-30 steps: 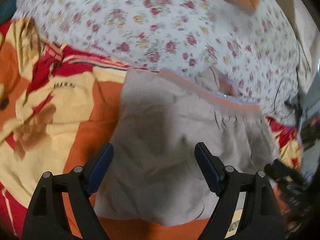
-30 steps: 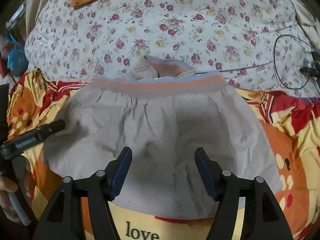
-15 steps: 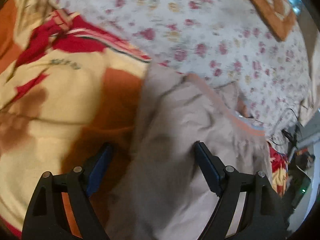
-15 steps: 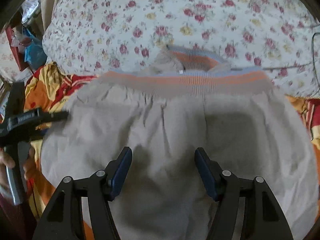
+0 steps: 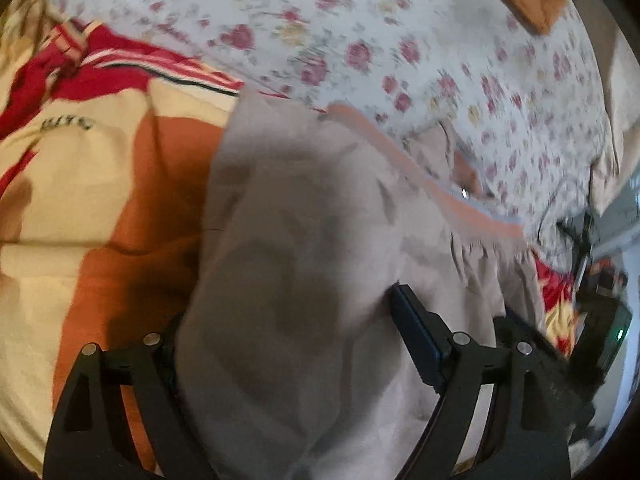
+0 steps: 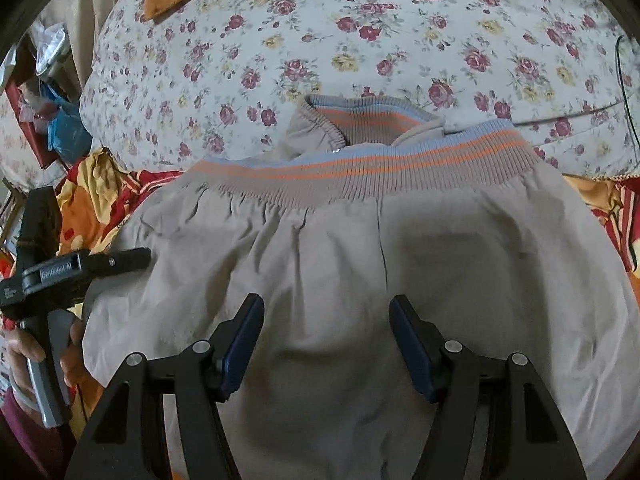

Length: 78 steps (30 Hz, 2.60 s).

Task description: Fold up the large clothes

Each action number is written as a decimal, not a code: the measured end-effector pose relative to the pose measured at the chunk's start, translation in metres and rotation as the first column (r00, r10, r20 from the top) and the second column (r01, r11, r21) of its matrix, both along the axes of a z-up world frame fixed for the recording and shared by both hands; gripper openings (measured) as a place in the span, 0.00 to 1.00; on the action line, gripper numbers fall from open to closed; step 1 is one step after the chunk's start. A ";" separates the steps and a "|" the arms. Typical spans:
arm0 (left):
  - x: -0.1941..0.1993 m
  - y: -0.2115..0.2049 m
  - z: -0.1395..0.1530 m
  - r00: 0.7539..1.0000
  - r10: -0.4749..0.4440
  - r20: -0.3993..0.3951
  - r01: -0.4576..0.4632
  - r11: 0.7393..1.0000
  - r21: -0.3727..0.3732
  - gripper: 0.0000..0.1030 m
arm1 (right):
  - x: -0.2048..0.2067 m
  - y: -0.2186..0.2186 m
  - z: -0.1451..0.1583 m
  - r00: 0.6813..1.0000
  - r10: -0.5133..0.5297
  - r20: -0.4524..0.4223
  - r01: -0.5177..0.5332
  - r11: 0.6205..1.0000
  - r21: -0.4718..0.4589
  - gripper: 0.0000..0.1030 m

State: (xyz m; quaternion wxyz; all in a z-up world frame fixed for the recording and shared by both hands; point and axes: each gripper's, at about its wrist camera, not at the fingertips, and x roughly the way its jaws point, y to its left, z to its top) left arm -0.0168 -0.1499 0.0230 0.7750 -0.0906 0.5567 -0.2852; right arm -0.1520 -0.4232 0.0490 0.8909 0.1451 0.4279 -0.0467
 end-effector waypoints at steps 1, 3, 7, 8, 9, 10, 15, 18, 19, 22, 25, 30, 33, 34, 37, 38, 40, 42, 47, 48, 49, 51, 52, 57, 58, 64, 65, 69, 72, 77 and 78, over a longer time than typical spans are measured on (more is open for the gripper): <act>-0.002 -0.002 0.002 1.000 -0.015 0.009 0.015 1.000 -0.006 0.69 | 0.000 0.000 0.000 1.000 -0.002 0.000 0.002 1.000 -0.012 0.63; -0.006 -0.002 0.008 1.000 -0.018 0.012 0.019 0.999 -0.040 0.43 | 0.000 0.000 0.000 1.000 -0.014 0.000 0.014 0.998 -0.065 0.55; -0.016 -0.001 0.027 0.998 -0.042 0.036 0.045 0.994 -0.100 0.19 | 0.002 -0.008 0.001 0.998 -0.055 0.003 0.055 0.994 -0.097 0.19; -0.018 -0.003 0.030 0.999 -0.045 0.029 0.048 0.992 -0.118 0.18 | 0.004 -0.013 -0.004 0.998 -0.065 -0.005 0.064 0.994 -0.083 0.19; -0.020 -0.003 0.033 0.999 -0.051 0.020 0.053 0.989 -0.138 0.17 | 0.007 -0.017 -0.011 0.997 -0.066 -0.033 0.064 0.996 -0.059 0.19; -0.023 -0.004 0.037 0.998 -0.059 0.011 0.060 0.986 -0.157 0.16 | 0.009 -0.020 -0.016 0.997 -0.064 -0.052 0.062 0.997 -0.039 0.19; -0.046 -0.030 0.081 0.990 -0.129 0.060 0.138 0.977 -0.164 0.14 | -0.007 -0.040 0.005 0.995 -0.100 -0.017 0.101 0.993 0.068 0.24; -0.064 -0.072 0.113 0.973 -0.199 0.120 0.215 0.966 -0.145 0.13 | -0.034 -0.065 0.036 0.985 -0.168 0.041 0.164 0.983 0.080 0.37; -0.072 -0.092 0.124 0.963 -0.229 0.142 0.248 0.959 -0.139 0.13 | -0.042 -0.075 0.042 0.980 -0.194 0.052 0.189 0.978 0.086 0.47; -0.092 -0.148 0.136 0.941 -0.294 0.169 0.317 0.939 -0.132 0.13 | -0.063 -0.106 0.047 0.963 -0.264 0.053 0.257 0.960 0.115 0.50; -0.114 -0.204 0.124 0.917 -0.364 0.162 0.382 0.918 -0.105 0.13 | -0.080 -0.140 0.030 0.935 -0.353 0.018 0.341 0.914 0.220 0.50; -0.132 -0.244 0.086 0.900 -0.436 0.031 0.437 0.894 -0.102 0.34 | -0.091 -0.179 -0.006 0.903 -0.427 -0.038 0.390 0.782 0.486 0.48; -0.138 -0.228 0.096 0.890 -0.454 0.042 0.454 0.871 -0.189 0.63 | -0.091 -0.181 -0.010 0.906 -0.420 -0.044 0.385 0.779 0.494 0.48; -0.139 -0.220 0.104 0.889 -0.453 0.059 0.456 0.869 -0.193 0.64 | -0.089 -0.179 -0.010 0.910 -0.411 -0.048 0.384 0.794 0.472 0.48; -0.136 -0.192 0.125 0.892 -0.437 0.118 0.451 0.878 -0.161 0.65 | -0.083 -0.167 -0.008 0.917 -0.396 -0.052 0.383 0.836 0.392 0.48; -0.133 -0.183 0.128 0.902 -0.409 0.137 0.426 0.894 -0.138 0.65 | -0.081 -0.164 -0.007 0.919 -0.392 -0.052 0.383 0.849 0.363 0.48; -0.129 -0.165 0.132 0.921 -0.343 0.185 0.362 0.928 -0.082 0.65 | -0.082 -0.159 -0.003 0.921 -0.385 -0.056 0.382 0.867 0.321 0.48; -0.125 -0.144 0.127 0.937 -0.274 0.217 0.289 0.956 -0.042 0.65 | -0.086 -0.158 0.004 0.915 -0.398 -0.061 0.397 0.868 0.298 0.48; -0.124 -0.132 0.082 0.956 -0.262 0.133 0.267 0.964 -0.018 0.65 | -0.110 -0.167 0.022 0.884 -0.465 -0.041 0.454 0.837 0.306 0.63; -0.127 -0.138 0.074 0.956 -0.273 0.107 0.277 0.961 -0.020 0.65 | -0.112 -0.168 0.024 0.880 -0.473 -0.032 0.458 0.832 0.312 0.63; -0.130 -0.145 0.066 0.954 -0.289 0.083 0.292 0.956 -0.025 0.65 | -0.113 -0.169 0.027 0.875 -0.484 -0.023 0.465 0.825 0.320 0.63; -0.140 -0.158 0.058 0.947 -0.306 0.092 0.308 0.951 -0.004 0.68 | -0.117 -0.170 0.031 0.864 -0.503 -0.002 0.474 0.813 0.338 0.63; -0.144 -0.165 0.056 0.943 -0.309 0.124 0.309 0.951 0.015 0.74 | -0.118 -0.171 0.034 0.862 -0.507 0.021 0.467 0.809 0.358 0.63; -0.155 -0.166 0.061 0.937 -0.303 0.175 0.302 0.953 0.030 0.78 | -0.111 -0.154 0.049 0.899 -0.423 0.110 0.364 0.865 0.346 0.64; -0.156 -0.161 0.065 0.933 -0.311 0.181 0.312 0.950 0.023 0.77 | -0.109 -0.149 0.052 0.909 -0.401 0.116 0.348 0.881 0.321 0.65; -0.160 -0.113 0.081 0.901 -0.255 0.352 0.192 0.960 0.203 0.78 | -0.102 -0.124 0.065 0.938 -0.311 0.150 0.275 0.935 0.223 0.66; -0.158 -0.111 0.075 0.898 -0.252 0.362 0.166 0.953 0.251 0.78 | -0.102 -0.121 0.067 0.939 -0.308 0.155 0.273 0.939 0.211 0.66; -0.149 -0.106 0.059 0.928 -0.214 0.305 0.146 0.962 0.231 0.78 | -0.097 -0.111 0.065 0.950 -0.275 0.147 0.242 0.947 0.211 0.67; -0.147 -0.109 0.059 0.930 -0.214 0.299 0.143 0.959 0.243 0.78 | -0.094 -0.107 0.058 0.956 -0.266 0.121 0.237 0.948 0.210 0.67; -0.142 -0.119 0.066 0.930 -0.224 0.292 0.146 0.953 0.267 0.78 | -0.091 -0.111 0.051 0.956 -0.282 0.081 0.263 0.946 0.191 0.67; -0.139 -0.118 0.068 0.932 -0.217 0.290 0.140 0.954 0.263 0.78 | -0.091 -0.113 0.048 0.955 -0.288 0.066 0.271 0.943 0.193 0.67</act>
